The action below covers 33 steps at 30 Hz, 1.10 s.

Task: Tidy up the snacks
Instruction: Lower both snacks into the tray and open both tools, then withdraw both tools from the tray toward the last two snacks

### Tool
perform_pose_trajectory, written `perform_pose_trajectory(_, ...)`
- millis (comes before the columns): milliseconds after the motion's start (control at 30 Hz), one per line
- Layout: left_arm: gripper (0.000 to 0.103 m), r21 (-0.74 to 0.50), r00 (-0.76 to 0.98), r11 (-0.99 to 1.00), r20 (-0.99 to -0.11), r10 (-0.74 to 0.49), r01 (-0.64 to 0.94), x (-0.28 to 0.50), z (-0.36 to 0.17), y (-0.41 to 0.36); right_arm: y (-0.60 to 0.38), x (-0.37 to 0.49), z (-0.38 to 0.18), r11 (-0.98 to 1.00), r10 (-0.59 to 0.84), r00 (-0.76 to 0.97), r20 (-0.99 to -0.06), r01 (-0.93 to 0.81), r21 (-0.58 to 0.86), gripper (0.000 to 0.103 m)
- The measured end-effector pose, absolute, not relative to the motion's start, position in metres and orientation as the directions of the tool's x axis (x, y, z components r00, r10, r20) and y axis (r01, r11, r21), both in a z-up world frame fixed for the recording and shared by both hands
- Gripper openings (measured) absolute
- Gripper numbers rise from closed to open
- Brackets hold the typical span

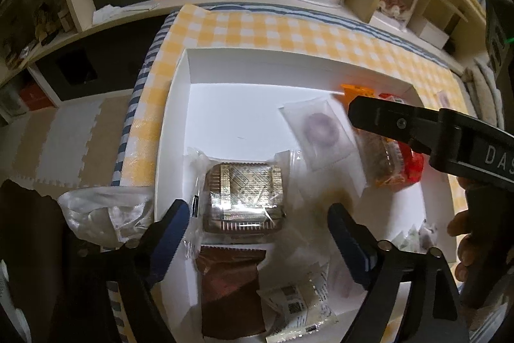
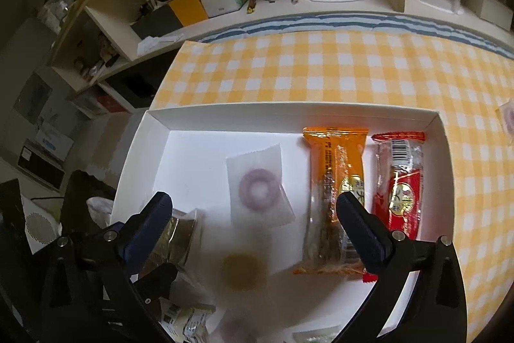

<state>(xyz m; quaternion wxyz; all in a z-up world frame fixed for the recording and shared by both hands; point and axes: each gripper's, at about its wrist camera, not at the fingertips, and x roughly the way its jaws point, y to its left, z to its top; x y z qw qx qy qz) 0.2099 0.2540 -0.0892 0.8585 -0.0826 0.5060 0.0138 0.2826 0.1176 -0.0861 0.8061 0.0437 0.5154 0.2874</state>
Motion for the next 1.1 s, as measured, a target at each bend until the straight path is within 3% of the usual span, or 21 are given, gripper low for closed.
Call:
perform_pose_trajectory(167,0.103,-0.143,0.501,0.984,-0.862,-0.07,-0.109,0.204,-0.08,0.252,0.111,0.279,-0.078,0.832,0.504,0.309,-0.806,-0.424,0.358,0.103)
perform_pose_trajectory(1100,0.103,-0.158,0.621,0.987,-0.776,-0.109,-0.025,0.159,-0.009,0.213,0.014,0.24,-0.005,0.84,0.501,0.432,-0.75,-0.451,0.302,0.103)
